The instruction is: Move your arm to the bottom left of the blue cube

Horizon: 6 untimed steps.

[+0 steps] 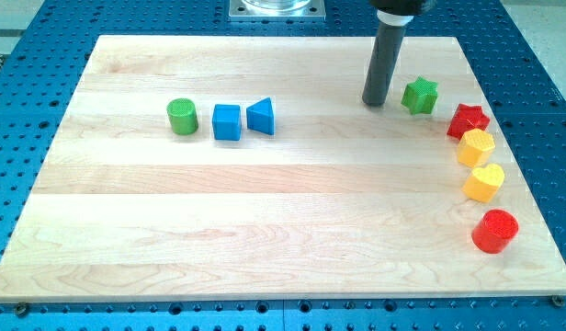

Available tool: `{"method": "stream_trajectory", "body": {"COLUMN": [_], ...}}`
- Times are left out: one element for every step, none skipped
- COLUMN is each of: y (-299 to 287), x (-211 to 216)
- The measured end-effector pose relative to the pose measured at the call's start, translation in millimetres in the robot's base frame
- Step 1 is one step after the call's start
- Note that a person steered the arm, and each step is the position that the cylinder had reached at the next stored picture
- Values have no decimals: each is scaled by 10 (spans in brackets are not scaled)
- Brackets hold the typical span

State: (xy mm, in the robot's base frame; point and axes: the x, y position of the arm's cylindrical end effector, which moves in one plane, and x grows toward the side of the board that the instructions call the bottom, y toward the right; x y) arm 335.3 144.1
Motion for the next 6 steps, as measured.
{"method": "stream_trajectory", "body": {"y": [584, 701, 425, -434, -1239, -2054], "x": [-10, -16, -176, 223, 998, 1266]}}
